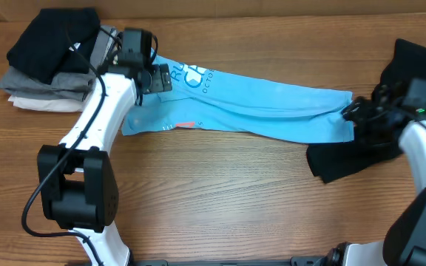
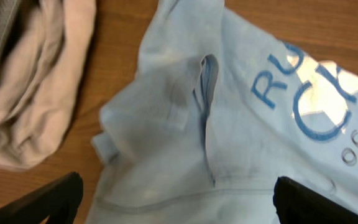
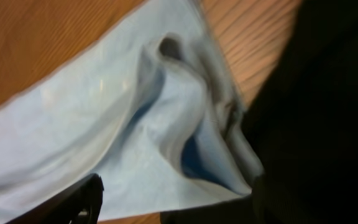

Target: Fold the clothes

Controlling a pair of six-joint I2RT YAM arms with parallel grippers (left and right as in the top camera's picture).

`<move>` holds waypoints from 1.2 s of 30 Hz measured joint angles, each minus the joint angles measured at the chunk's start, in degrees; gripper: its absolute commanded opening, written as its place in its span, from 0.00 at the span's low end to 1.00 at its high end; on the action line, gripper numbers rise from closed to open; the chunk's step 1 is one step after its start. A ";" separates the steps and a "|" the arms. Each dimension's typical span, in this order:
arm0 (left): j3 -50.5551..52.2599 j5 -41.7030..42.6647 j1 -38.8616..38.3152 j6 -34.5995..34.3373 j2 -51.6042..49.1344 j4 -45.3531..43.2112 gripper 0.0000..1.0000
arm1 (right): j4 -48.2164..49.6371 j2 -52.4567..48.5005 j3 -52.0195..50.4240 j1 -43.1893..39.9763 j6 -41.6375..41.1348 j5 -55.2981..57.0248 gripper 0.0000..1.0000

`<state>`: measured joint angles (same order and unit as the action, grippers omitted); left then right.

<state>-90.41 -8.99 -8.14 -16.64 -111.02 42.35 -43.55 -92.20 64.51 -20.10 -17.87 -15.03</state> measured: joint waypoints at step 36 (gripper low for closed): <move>-16.04 1.95 0.00 2.14 1.70 19.52 1.00 | 2.99 -11.78 -5.81 -16.48 -3.34 -1.95 0.08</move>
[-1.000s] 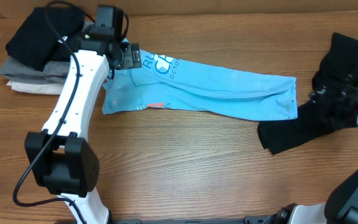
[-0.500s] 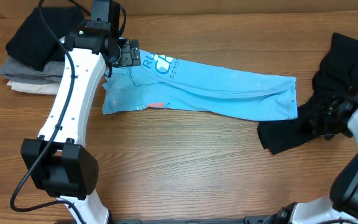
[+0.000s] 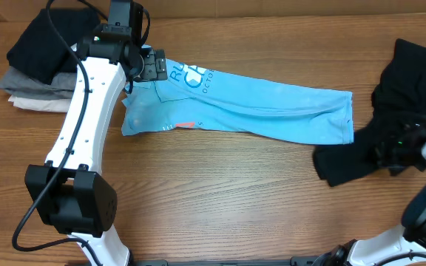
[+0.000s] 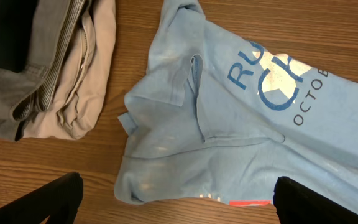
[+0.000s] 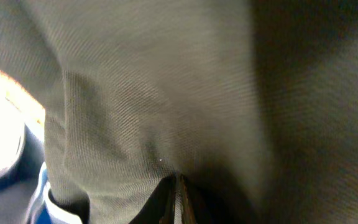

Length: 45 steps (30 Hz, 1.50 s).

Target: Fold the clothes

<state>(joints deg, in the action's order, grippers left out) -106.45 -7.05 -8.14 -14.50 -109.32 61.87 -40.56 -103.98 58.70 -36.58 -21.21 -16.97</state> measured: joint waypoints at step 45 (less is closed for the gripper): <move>0.00 0.20 0.00 4.20 0.00 2.54 1.00 | -12.37 -10.99 21.77 18.27 22.73 -1.88 0.84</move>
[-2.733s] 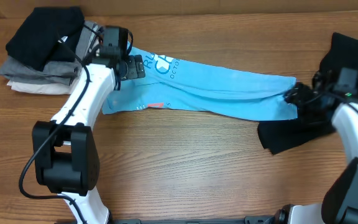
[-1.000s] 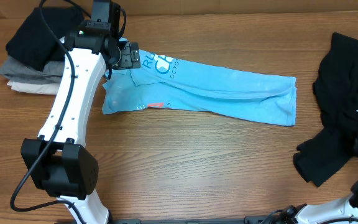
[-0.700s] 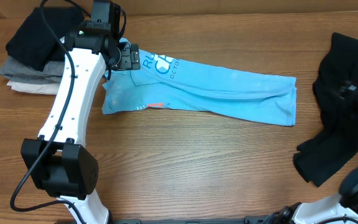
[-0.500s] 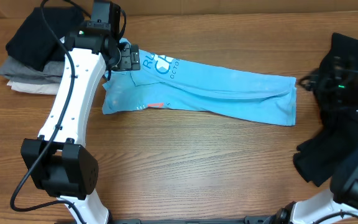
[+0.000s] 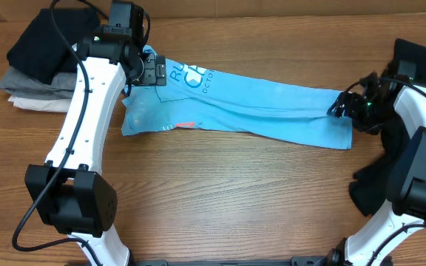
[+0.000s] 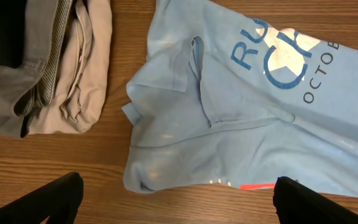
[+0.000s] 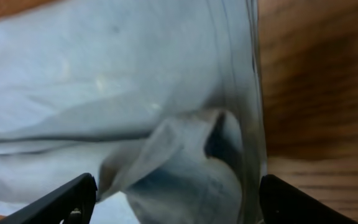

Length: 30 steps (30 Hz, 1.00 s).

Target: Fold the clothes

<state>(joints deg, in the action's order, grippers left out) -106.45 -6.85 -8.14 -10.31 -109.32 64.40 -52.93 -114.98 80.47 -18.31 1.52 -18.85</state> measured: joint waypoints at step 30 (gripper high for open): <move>0.00 0.00 0.00 0.26 0.00 0.26 1.00 | -10.64 0.72 0.52 -5.31 -4.11 3.89 0.04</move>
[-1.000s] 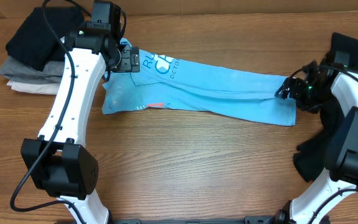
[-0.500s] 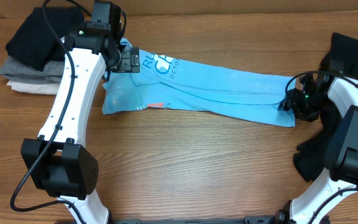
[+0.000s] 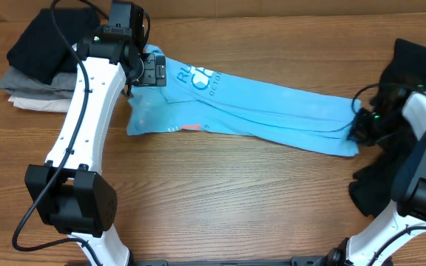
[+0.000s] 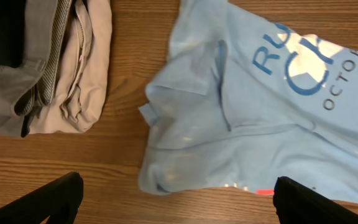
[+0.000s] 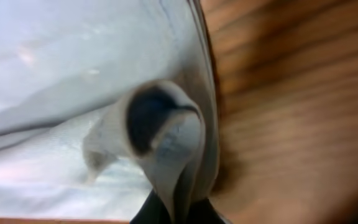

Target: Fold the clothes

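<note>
A light blue T-shirt (image 3: 257,111) with dark blue lettering lies stretched across the table, folded lengthwise. My right gripper (image 3: 359,127) is shut on its right hem, a pinched fold of blue cloth (image 5: 173,155) rising between the jaws. My left gripper (image 3: 148,72) hovers open above the shirt's left end, near the collar and sleeve (image 4: 191,118); its dark fingertips (image 4: 48,199) sit wide apart with nothing between them.
A stack of folded clothes (image 3: 50,63), black on grey on cream, sits at the far left, seen also as the folded stack (image 4: 48,62) beside the shirt. Black garments (image 3: 416,70) lie at the right edge around my right arm.
My right gripper, then open over the shirt's right hem, is now shut on it. The whole shirt has shifted slightly to the right and toward the front. The left arm has not moved.
At first my left gripper hung low over the shirt's collar end and my right sat at the hem beside a black garment. Then the left was higher and the right was on the black cloth. Later that garment lay further right, and the right gripper now holds the hem.
</note>
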Controlling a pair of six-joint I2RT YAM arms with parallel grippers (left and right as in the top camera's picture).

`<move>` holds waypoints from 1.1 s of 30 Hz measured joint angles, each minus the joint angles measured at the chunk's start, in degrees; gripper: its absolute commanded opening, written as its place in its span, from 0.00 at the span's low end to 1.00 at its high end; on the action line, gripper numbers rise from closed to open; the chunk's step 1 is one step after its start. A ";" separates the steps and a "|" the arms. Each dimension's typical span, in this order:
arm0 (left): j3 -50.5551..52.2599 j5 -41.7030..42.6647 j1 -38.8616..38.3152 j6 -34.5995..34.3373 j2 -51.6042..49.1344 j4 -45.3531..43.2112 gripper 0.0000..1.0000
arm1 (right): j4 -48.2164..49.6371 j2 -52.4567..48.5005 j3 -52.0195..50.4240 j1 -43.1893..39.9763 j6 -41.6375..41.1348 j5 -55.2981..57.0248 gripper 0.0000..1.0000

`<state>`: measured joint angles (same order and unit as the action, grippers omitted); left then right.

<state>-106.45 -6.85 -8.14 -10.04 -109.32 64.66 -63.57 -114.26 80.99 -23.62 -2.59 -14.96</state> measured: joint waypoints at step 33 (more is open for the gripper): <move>0.00 0.00 0.07 0.00 0.00 1.38 1.00 | 7.72 2.36 14.16 39.69 -2.86 -4.07 0.18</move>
<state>-106.45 -6.85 -8.08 -10.04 -109.32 66.04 -55.86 -111.90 95.15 16.08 -5.45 -19.03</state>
